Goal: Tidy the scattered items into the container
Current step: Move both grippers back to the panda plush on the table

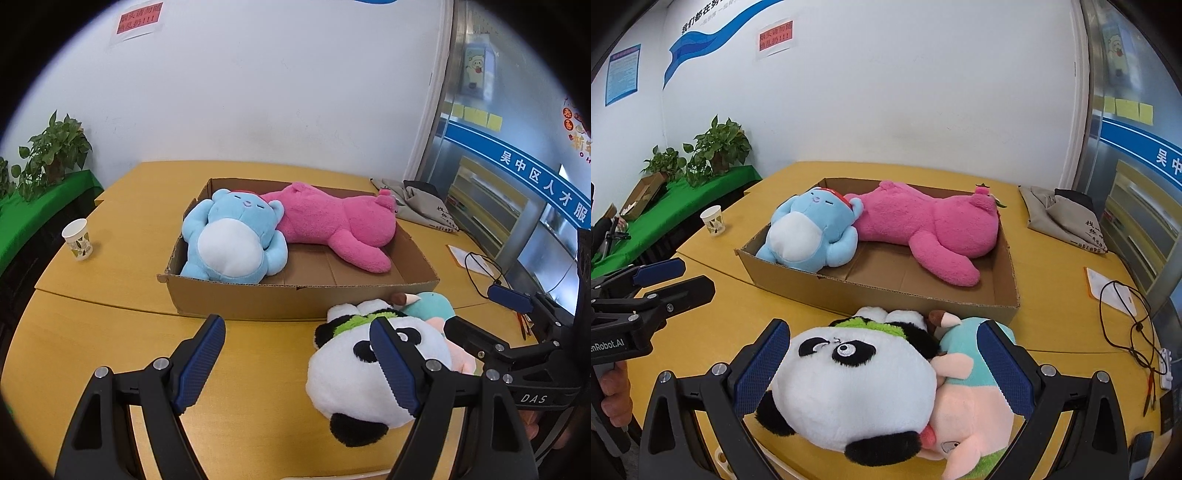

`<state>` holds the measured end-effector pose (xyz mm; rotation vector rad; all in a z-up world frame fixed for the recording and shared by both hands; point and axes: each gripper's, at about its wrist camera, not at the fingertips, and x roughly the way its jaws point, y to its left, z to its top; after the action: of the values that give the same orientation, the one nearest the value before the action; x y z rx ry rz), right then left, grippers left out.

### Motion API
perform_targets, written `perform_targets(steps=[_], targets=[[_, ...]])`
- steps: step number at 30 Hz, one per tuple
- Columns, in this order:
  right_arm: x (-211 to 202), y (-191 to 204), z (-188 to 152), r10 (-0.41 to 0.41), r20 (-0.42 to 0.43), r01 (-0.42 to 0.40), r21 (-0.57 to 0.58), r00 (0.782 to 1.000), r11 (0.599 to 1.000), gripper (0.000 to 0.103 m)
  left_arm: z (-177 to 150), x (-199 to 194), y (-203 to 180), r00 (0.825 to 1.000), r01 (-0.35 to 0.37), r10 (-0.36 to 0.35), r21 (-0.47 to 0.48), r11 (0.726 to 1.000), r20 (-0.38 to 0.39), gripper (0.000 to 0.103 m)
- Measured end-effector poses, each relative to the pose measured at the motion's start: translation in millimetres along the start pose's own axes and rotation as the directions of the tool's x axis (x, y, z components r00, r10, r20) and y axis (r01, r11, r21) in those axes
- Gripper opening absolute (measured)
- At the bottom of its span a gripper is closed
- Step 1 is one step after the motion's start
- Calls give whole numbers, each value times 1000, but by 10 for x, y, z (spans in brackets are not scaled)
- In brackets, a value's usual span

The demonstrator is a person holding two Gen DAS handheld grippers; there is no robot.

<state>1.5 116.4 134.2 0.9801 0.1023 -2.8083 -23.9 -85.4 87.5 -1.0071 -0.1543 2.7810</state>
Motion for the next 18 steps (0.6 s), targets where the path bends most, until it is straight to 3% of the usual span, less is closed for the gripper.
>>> perform_targets(steps=[18], targets=[[80,-142,-111,-7,-37,8,22,999,1000,103,-74,173,-141,999,11,-10,23,1000,-49,80]])
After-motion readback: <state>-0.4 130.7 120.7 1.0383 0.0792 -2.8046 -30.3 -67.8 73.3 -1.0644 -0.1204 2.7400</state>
